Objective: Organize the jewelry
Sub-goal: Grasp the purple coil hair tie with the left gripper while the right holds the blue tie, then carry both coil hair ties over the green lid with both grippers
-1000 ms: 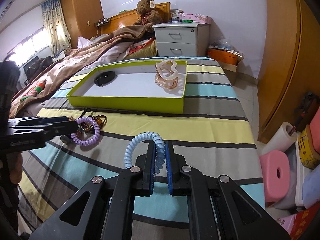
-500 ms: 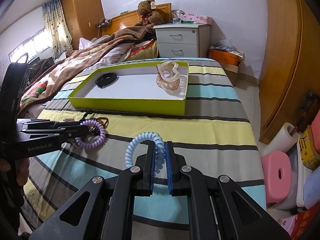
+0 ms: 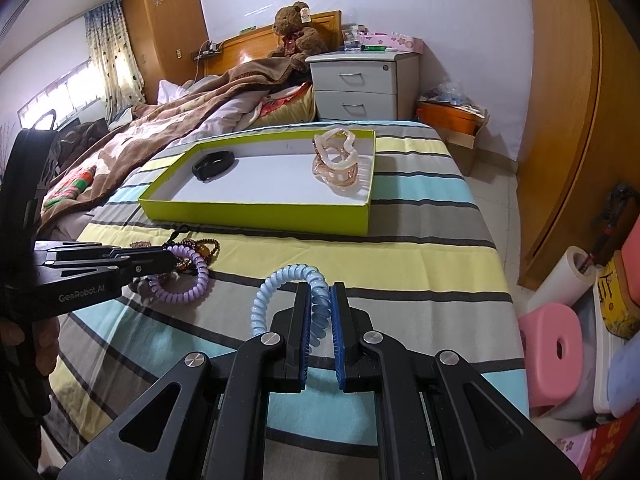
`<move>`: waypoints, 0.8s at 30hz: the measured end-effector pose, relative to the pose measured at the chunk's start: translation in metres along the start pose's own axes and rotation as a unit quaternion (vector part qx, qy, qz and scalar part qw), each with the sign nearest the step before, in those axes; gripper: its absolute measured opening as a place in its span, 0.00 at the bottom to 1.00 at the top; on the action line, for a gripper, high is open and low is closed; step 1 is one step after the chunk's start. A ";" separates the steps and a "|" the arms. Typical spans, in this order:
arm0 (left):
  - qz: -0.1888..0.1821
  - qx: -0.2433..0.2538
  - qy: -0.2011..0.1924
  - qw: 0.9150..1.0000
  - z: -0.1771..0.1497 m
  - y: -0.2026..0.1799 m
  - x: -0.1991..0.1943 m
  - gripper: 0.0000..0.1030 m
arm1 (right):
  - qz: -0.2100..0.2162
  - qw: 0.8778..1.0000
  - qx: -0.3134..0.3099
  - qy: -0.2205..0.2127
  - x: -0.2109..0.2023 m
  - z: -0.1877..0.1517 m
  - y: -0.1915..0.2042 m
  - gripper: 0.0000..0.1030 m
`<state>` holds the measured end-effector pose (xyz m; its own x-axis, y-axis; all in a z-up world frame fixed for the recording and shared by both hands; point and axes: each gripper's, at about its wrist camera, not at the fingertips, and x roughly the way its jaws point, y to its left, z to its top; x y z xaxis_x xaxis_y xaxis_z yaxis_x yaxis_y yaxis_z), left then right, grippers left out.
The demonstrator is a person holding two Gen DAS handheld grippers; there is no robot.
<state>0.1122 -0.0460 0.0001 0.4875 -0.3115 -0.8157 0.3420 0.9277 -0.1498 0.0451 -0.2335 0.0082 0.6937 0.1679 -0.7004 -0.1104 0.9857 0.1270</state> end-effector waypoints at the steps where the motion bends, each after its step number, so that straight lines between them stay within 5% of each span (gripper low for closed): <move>1: -0.002 -0.001 -0.003 1.000 0.000 0.000 -0.002 0.10 | 0.000 1.000 0.000 0.000 0.000 0.000 0.000 0.10; 24: -0.014 -0.011 -0.044 0.999 0.016 0.004 -0.034 0.10 | -0.001 1.000 -0.003 -0.027 -0.018 0.020 0.003 0.10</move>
<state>0.1093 -0.0353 0.0359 0.5464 -0.3532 -0.7594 0.3395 0.9223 -0.1847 0.0466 -0.2337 0.0356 0.7309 0.1657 -0.6621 -0.1131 0.9861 0.1219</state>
